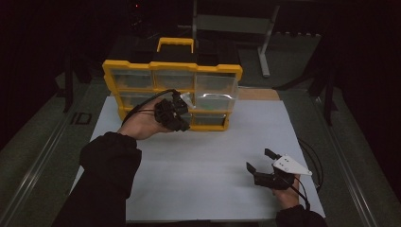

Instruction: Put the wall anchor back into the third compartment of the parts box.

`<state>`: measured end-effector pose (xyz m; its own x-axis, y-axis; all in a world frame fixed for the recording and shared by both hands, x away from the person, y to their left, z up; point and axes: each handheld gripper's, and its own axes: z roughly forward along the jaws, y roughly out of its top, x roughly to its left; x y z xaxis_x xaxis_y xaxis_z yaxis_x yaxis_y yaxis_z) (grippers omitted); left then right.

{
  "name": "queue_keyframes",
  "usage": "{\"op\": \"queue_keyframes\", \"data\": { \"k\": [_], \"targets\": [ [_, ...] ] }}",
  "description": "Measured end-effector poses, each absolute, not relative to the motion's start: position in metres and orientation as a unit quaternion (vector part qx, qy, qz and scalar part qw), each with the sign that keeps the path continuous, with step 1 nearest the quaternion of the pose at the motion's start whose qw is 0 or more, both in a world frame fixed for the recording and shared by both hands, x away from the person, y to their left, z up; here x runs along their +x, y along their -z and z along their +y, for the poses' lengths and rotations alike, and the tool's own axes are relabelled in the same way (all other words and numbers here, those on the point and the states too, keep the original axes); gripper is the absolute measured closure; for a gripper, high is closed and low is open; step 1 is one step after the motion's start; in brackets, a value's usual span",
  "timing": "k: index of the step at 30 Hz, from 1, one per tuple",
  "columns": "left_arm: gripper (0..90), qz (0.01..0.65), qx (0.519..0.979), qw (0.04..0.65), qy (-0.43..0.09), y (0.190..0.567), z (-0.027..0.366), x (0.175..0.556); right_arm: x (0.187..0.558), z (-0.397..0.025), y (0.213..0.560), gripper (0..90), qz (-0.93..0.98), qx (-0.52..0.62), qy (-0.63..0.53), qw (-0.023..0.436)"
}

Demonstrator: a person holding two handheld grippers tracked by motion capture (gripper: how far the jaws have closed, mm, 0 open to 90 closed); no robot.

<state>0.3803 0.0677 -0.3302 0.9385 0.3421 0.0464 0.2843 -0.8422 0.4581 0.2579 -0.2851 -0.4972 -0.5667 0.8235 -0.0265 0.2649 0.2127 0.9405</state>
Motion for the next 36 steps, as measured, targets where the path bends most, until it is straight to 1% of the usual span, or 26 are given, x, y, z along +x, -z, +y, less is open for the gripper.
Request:
{"op": "queue_keyframes", "data": {
  "k": [10, 24, 36],
  "targets": [
    [84.1, 0.159, 0.957, 0.231, -0.076, 0.302, 0.072, 0.384, 0.258, -0.285, 0.497, 11.4, 0.727, 0.374, -0.504, 0.278],
    [84.1, 0.145, 0.956, 0.239, -0.088, 0.274, 0.066, 0.385, 0.258, -0.285, 0.497, 11.4, 0.727, 0.373, -0.504, 0.278],
    [84.1, 0.130, 0.959, 0.234, -0.095, 0.250, 0.061, 0.385, 0.258, -0.285, 0.497, 11.4, 0.728, 0.374, -0.504, 0.276]
  ]
}}
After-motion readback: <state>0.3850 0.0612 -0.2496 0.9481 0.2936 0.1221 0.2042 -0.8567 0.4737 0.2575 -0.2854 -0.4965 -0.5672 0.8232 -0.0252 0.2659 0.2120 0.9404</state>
